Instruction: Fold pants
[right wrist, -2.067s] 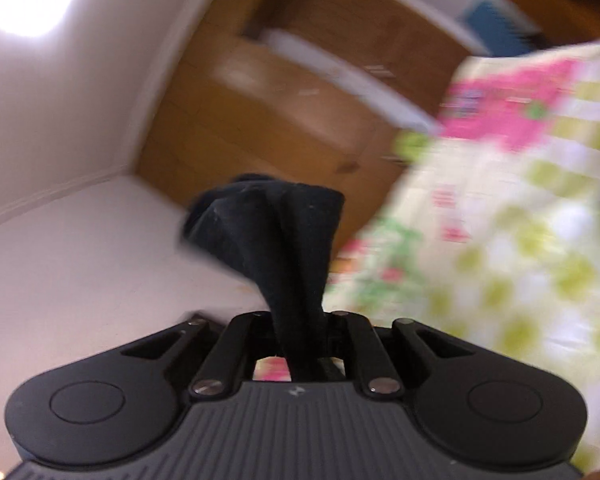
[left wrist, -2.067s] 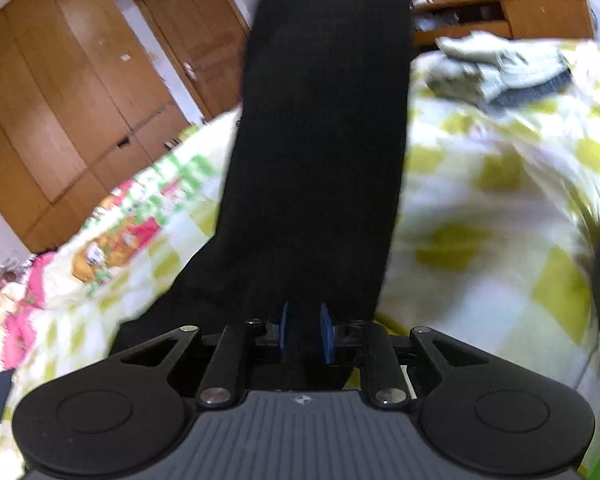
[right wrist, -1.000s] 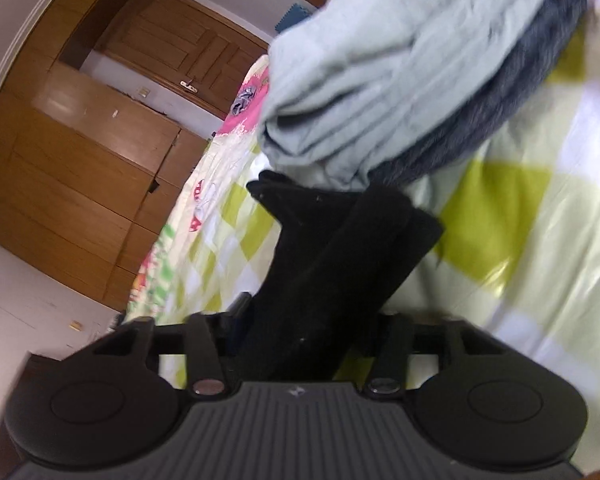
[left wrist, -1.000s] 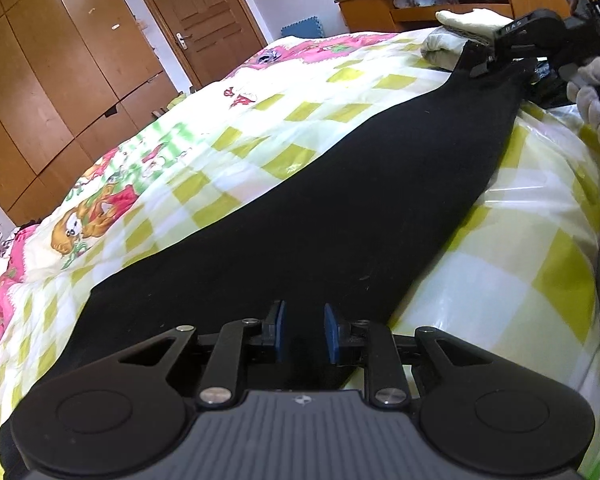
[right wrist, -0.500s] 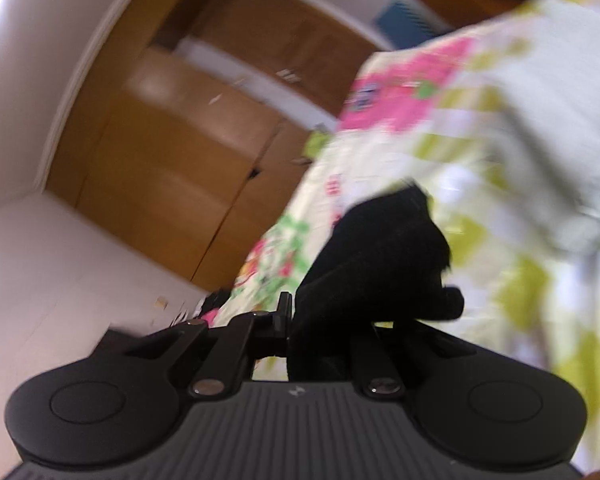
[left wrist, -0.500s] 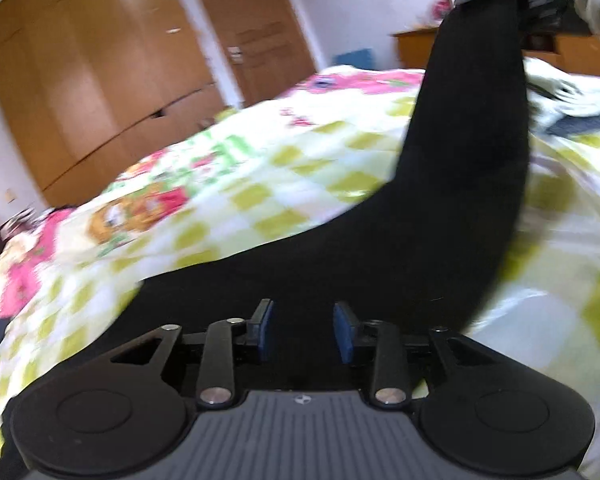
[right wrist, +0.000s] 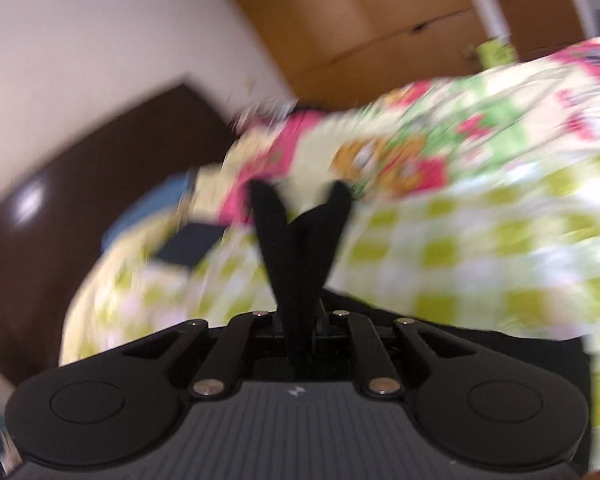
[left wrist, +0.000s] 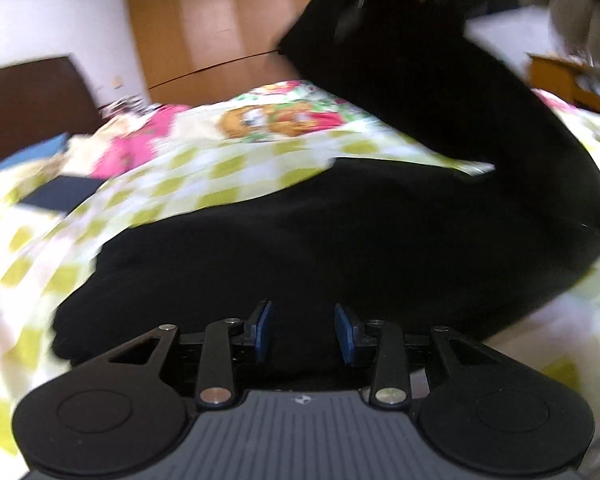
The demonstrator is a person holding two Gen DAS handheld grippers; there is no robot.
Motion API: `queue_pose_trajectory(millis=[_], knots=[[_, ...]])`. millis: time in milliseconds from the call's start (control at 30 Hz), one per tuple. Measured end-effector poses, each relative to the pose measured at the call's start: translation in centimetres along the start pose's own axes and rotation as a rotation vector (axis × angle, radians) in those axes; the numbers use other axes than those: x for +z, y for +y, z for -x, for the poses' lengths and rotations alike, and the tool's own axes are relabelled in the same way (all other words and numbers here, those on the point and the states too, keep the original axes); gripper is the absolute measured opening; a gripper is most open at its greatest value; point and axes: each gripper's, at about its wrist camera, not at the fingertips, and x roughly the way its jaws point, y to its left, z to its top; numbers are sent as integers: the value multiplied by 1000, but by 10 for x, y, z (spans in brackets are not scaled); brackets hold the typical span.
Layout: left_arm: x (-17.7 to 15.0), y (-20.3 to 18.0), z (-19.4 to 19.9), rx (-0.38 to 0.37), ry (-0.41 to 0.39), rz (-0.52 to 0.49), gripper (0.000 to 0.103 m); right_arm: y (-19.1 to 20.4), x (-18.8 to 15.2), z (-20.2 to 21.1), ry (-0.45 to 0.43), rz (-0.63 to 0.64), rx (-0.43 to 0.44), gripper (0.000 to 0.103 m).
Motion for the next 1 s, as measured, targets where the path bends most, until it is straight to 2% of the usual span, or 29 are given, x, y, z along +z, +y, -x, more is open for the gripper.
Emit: queue_pose_trajectory(millis=[67,133,200,300,367,467,533,600,767,867,900,967,1000], knots=[[-4,22,7,-10,-6,66,49,27,-20,-35,74,82,3,10],[-9,34,10,9,-8,73,49,48,-37,-61,111,154,2,10],[-16,39,10,40,2,55,51,66,-50,-78,119,228,-15,10],[-22,47,7,27,8,83,52,95,-69,-83,110,349,-40,10],[-25,52,11,17,2,99,53,97,-68,-82,110,325,-16,10],[-27,54,13,10,-11,104,53,103,-54,-76,39,283,-23,10],[-29,55,14,8,-12,106,53,114,-49,-80,16,311,-21,10],[-32,57,16,7,-11,110,53,128,-55,-89,40,376,-23,10],[-31,54,16,27,10,94,53,155,-104,-120,157,502,21,13],[-38,54,18,35,33,92,53,169,-125,-131,140,570,-10,15],[-39,54,18,35,43,89,53,171,-130,-135,152,577,-12,19],[-41,52,15,39,71,71,53,170,-131,-142,227,520,47,24],[-42,51,15,41,80,67,53,168,-130,-141,234,497,61,25]])
